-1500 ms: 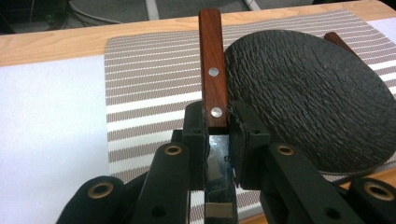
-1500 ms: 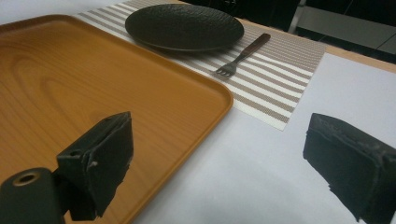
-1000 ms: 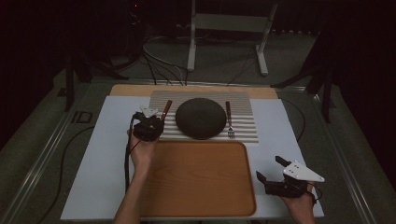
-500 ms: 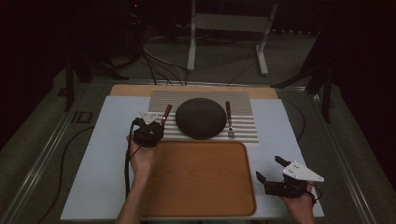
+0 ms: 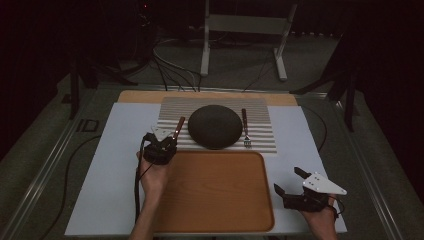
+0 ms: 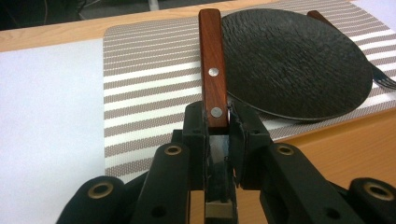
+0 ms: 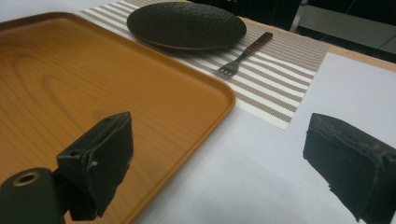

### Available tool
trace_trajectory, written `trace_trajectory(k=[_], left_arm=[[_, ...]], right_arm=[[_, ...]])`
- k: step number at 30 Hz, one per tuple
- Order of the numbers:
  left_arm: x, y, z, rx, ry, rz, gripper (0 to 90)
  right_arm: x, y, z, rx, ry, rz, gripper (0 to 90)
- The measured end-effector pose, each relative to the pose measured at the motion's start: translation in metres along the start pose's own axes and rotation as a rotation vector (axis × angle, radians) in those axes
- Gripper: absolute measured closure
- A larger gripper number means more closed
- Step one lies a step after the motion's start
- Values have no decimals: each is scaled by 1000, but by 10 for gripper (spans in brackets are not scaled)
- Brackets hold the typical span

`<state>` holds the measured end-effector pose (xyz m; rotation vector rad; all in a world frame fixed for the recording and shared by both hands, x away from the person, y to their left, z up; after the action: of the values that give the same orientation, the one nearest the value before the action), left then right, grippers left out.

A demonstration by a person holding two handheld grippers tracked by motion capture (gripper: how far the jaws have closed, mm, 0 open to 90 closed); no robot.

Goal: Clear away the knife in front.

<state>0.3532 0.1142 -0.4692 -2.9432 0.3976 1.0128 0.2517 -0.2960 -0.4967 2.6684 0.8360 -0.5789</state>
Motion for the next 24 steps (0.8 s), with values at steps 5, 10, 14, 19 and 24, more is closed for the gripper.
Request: trace_trajectory(k=[5,10,14,19,24], left_arm=[[-3,1,6,0,-1,-2,782],[-6,2,11,-1,-5,-4,781],[-8,3,18,-10,-5,-4,781],[-11,4,28,-26,-10,-2,781],[-11,6,41,-35,-25,-2,781]], right_arm=[[0,0,0,-3,0,0,83],[1,-1,0,-5,-3,0,83],[1,-1,0,-4,-3,0,83],[1,-1,0,-4,-4,-1,83],[1,-2,0,-4,-5,-2,83]])
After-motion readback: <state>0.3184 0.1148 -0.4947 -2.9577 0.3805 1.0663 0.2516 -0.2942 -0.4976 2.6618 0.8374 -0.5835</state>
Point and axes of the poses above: each handheld gripper's, and its own axes: x roughly forward along the jaws, z roughly out of its underside, y roughly to its right, the point moved 3 cm from there along x, roughly forward along the jaws, and after that the axes turned 5 degrees about -x, right-handed, at the moved point
